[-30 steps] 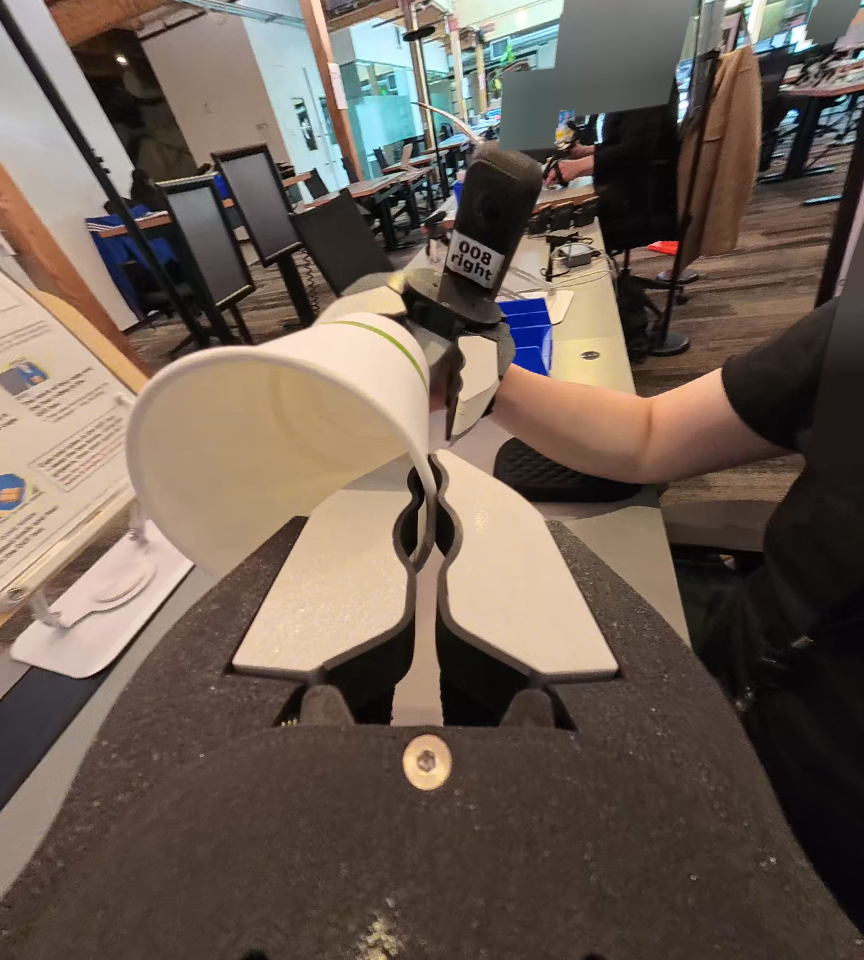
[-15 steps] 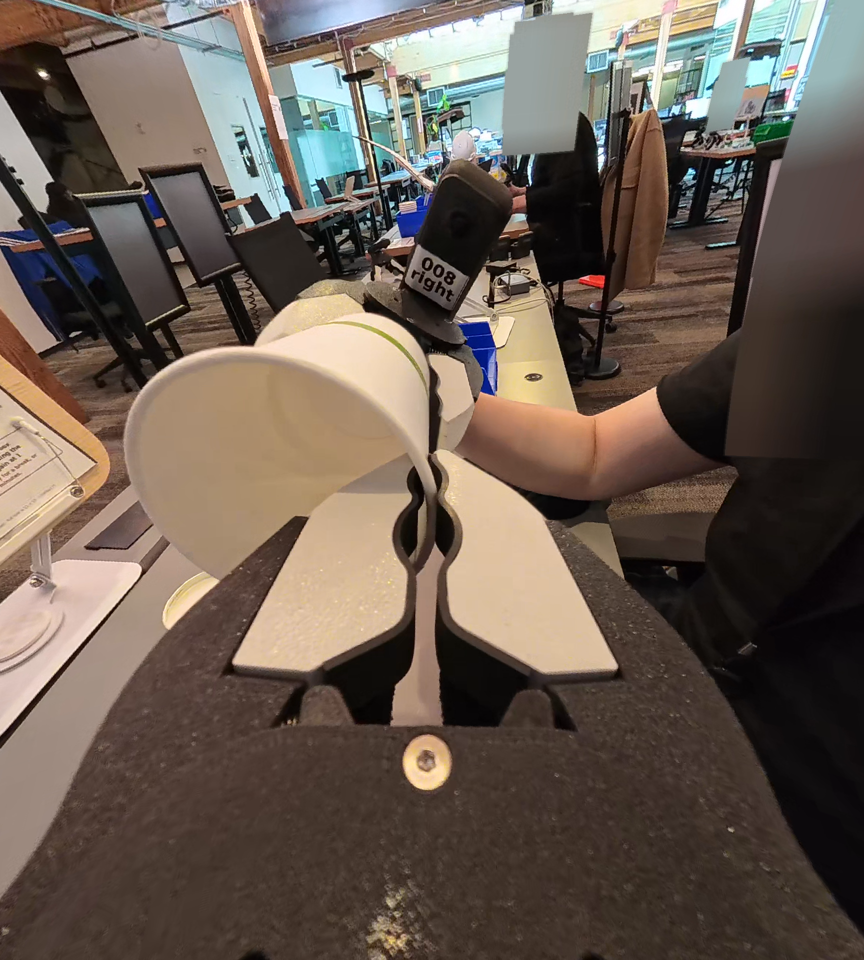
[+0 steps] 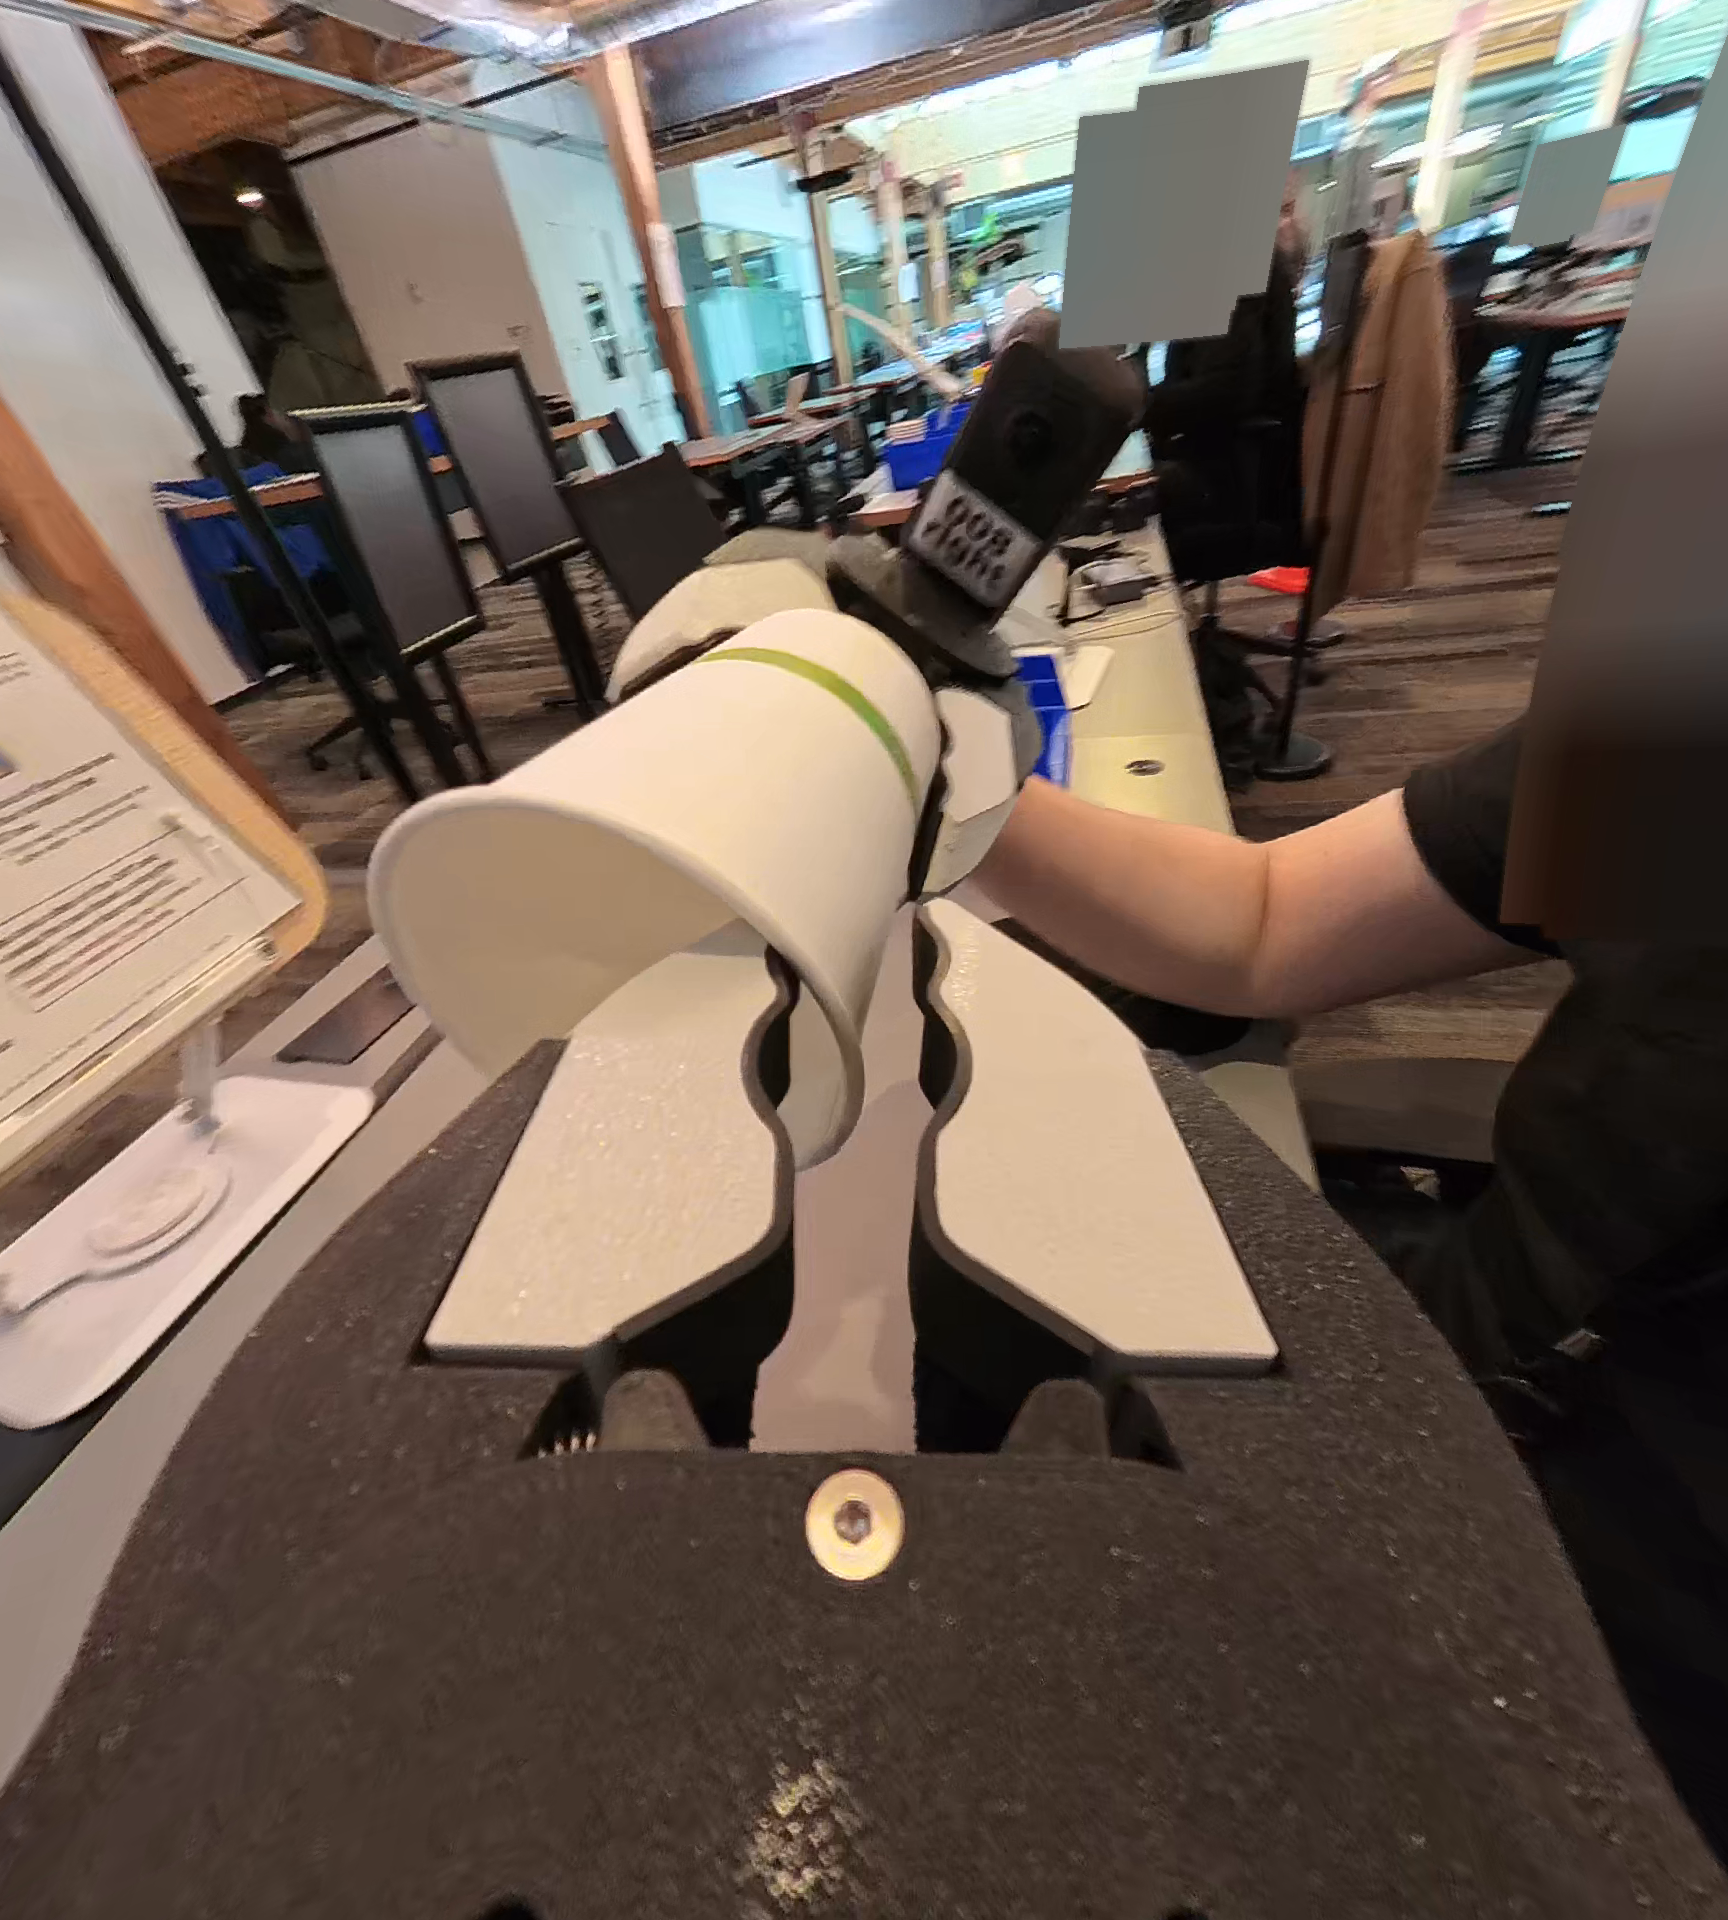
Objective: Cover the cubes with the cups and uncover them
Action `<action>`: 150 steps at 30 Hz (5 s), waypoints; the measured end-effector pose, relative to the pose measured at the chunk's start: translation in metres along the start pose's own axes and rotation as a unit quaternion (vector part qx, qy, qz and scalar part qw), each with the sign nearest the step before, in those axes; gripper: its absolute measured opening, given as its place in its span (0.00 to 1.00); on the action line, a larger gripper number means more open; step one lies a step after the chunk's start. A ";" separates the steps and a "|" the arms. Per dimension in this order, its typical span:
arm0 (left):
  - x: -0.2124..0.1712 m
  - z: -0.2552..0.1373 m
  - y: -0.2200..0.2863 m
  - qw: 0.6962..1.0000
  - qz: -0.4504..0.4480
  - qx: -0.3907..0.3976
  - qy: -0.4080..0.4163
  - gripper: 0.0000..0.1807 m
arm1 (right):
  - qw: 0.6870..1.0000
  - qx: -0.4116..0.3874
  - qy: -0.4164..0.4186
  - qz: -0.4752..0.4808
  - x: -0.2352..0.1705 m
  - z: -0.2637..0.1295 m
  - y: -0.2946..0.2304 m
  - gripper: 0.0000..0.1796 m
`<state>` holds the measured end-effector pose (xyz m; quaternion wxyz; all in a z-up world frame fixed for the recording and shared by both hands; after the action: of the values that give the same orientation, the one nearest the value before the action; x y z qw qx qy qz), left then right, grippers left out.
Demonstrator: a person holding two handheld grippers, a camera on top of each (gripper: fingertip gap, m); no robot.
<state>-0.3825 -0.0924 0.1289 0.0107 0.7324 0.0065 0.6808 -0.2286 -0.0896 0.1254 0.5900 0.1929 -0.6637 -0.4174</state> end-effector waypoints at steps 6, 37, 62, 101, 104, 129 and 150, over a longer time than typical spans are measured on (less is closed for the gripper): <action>-0.013 -0.027 0.001 0.998 -0.020 0.052 0.021 0.23 | 0.998 0.001 -0.062 -0.025 -0.009 0.003 -0.002 0.44; -0.125 -0.098 0.044 0.970 -0.089 0.216 0.072 0.18 | 0.800 0.351 -0.483 0.050 -0.159 0.154 0.009 0.43; -0.127 -0.088 0.057 0.979 -0.077 0.183 0.055 0.17 | 0.775 0.352 -0.498 0.164 -0.211 0.173 0.002 0.44; -0.118 -0.089 0.046 0.979 -0.108 0.167 0.051 0.26 | 0.887 0.201 -0.380 0.168 -0.149 0.112 0.057 0.54; -0.102 -0.093 0.033 0.975 -0.097 0.193 0.057 0.28 | 0.925 0.166 -0.283 0.190 -0.101 0.078 0.068 0.54; 0.035 0.176 -0.068 0.991 0.106 0.057 -0.065 0.32 | 0.846 -0.196 -0.445 0.219 -0.087 -0.276 0.027 0.44; -0.024 0.227 -0.088 0.992 0.041 -0.022 -0.114 0.33 | 0.783 -0.170 -0.519 0.297 -0.123 -0.301 -0.001 0.44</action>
<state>-0.1571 -0.0065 0.0861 -0.0002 0.8043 -0.0400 0.5929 0.0837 -0.0960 0.0347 0.2746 -0.3632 -0.8123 -0.3644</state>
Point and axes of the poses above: each gripper's, where its closed fingertips meet, z out along the fingers, x out of its top, y = z × x across the jaws, the point moved 6 cm from there along -z, back along the fingers, and after that the axes turned 11 degrees about -z, right-handed, at the moved point
